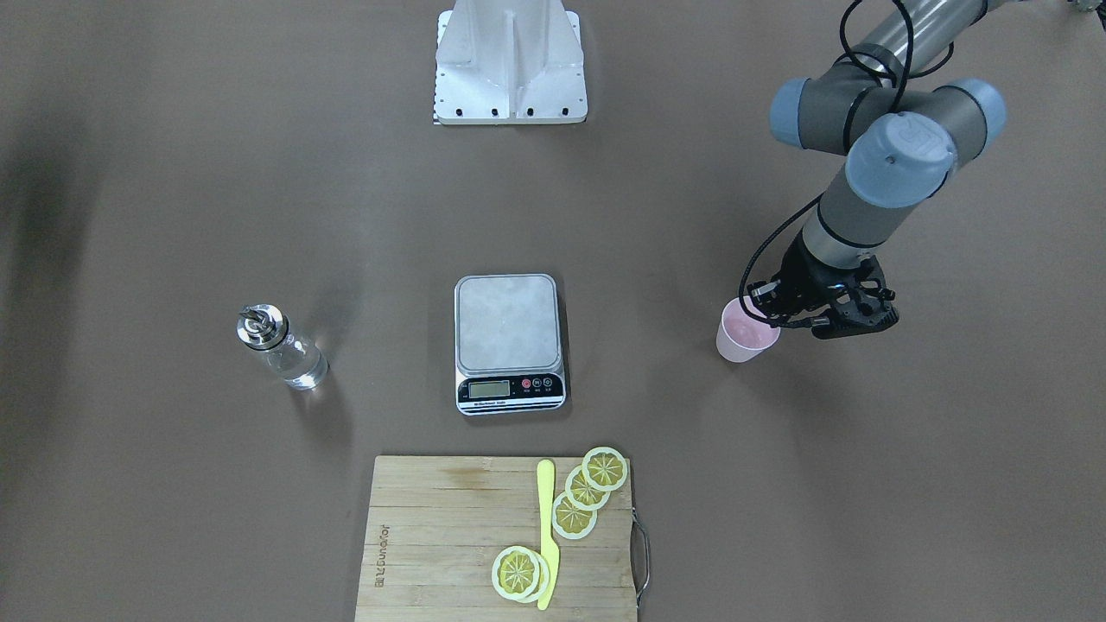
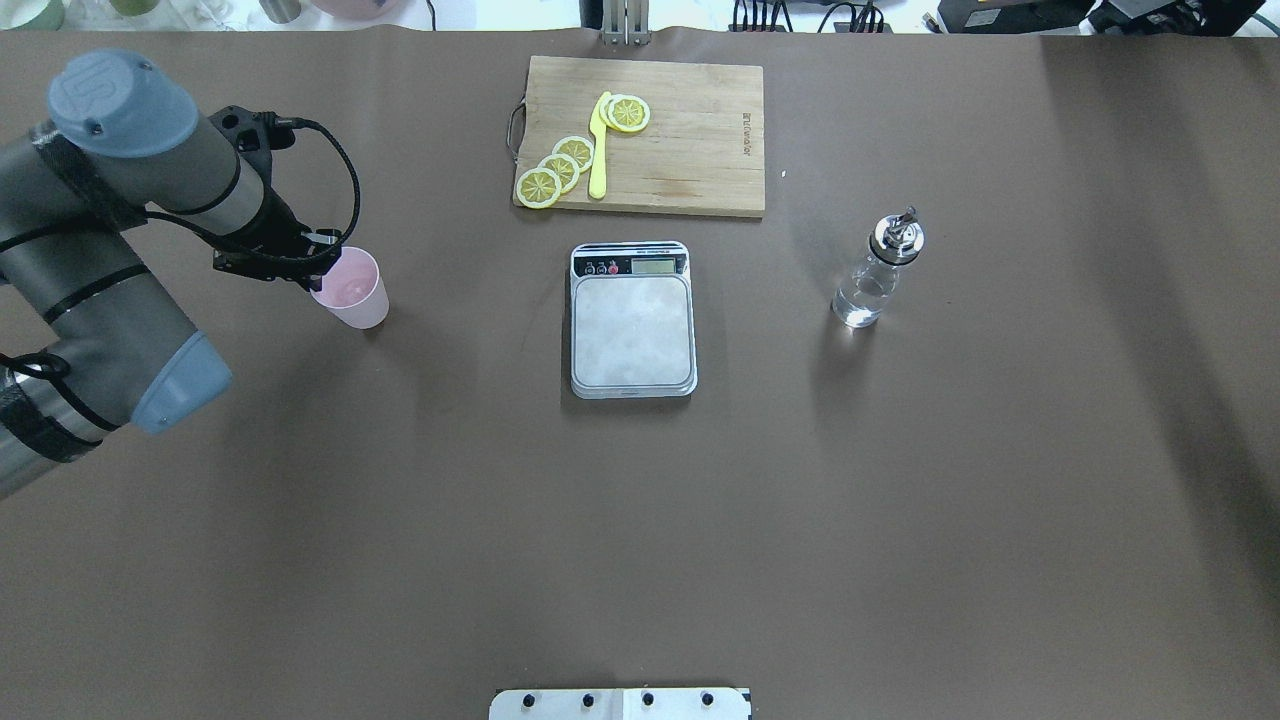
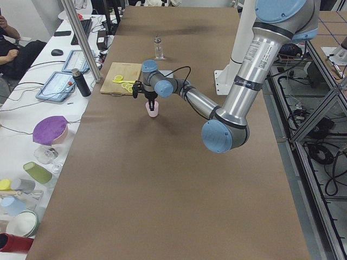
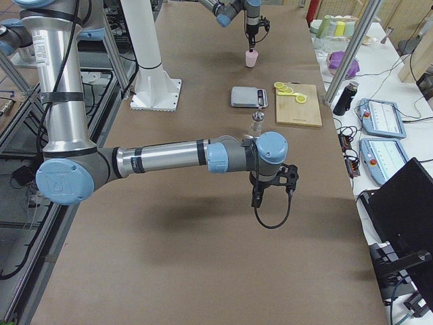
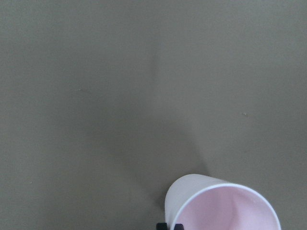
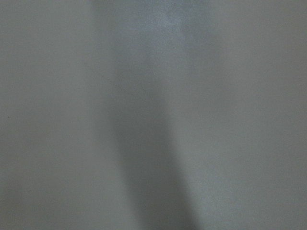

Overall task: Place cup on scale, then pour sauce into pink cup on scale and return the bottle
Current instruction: 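Lift the pink cup with the left gripper and set it on the scale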

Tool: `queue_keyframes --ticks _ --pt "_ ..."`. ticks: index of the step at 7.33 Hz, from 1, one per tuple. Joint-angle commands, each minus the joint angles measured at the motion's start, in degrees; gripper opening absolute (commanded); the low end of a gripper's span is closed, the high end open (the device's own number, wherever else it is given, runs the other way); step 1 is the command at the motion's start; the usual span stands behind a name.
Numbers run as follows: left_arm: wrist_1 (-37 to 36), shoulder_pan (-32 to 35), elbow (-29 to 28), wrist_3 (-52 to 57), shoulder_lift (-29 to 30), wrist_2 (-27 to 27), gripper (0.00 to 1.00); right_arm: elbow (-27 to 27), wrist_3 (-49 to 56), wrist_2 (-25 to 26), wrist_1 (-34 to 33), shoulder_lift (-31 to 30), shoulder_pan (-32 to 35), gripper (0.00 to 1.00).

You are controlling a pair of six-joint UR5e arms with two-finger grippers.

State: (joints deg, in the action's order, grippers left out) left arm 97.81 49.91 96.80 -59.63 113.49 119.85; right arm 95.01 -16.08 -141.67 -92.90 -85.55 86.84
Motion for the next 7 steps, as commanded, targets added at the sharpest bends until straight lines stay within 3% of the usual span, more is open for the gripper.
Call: queue_keyframes --ticks 1,3,5,7 --pt "-0.52 2.03 2.25 -2.14 0.41 2.83 0.00 0.00 0.00 -0.01 0.00 0.12 0.00 1.00" --pt "-1.82 0.90 1.73 -11.86 5.47 2.67 0.00 0.00 0.00 -0.01 0.00 0.12 0.00 1.00" --pt "-9.71 -3.48 0.94 -17.78 14.43 1.88 0.00 1.05 -0.09 0.07 0.00 0.12 -0.26 1.00" --pt "-9.92 -7.52 -6.31 -25.15 23.74 -1.97 0.00 1.14 -0.09 0.16 0.00 0.12 -0.88 1.00"
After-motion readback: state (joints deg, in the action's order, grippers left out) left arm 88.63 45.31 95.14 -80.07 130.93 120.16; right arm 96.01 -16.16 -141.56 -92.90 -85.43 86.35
